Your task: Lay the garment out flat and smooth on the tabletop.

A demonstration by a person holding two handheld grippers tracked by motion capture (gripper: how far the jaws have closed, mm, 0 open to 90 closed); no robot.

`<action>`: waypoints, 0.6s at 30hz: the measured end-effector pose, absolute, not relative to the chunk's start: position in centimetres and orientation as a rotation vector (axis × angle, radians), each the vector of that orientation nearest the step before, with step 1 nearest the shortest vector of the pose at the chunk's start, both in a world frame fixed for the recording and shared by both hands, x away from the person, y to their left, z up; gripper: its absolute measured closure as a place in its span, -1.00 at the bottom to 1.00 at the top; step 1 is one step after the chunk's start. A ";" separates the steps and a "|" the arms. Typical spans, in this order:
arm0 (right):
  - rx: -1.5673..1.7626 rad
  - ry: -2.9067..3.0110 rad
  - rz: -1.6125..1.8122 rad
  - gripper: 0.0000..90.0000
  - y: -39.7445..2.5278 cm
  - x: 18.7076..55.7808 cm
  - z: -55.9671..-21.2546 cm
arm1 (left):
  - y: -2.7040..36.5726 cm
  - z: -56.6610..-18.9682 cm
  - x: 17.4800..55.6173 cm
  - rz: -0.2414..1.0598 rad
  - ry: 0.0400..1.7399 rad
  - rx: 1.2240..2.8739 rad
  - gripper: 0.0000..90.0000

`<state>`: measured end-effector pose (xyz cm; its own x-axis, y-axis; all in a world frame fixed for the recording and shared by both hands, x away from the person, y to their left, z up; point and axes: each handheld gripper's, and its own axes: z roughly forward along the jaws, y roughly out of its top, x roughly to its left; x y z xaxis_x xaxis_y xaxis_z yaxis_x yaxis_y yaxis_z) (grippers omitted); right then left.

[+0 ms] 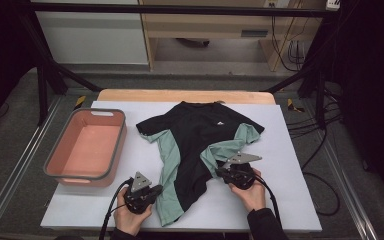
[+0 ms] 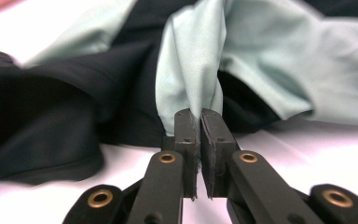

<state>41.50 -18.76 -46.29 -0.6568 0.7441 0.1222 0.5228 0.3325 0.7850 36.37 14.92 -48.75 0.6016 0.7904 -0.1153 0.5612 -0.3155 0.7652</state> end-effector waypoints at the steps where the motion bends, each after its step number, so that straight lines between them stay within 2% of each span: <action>1: 1.140 2.343 1.226 0.93 -19.3 41.0 -45.8 | 14.9 -48.8 36.4 0.356 1.070 2.013 0.92; 5: 1.177 2.347 1.245 0.93 -22.1 38.7 -44.5 | 14.9 -48.7 36.4 0.360 1.069 2.018 0.92; 10: 1.326 2.330 1.193 0.93 -26.3 36.4 -44.6 | 14.9 -48.7 36.4 0.355 1.068 2.018 0.92; 18: 1.493 2.244 0.988 0.86 -29.7 36.5 -46.6 | 14.9 -48.7 36.4 0.358 1.063 2.021 0.92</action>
<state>36.51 -29.66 -46.55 -0.4324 0.8904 0.1422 0.7060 0.2362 0.6677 36.40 14.95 -48.68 0.6055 0.7878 -0.1127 0.5592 -0.3204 0.7646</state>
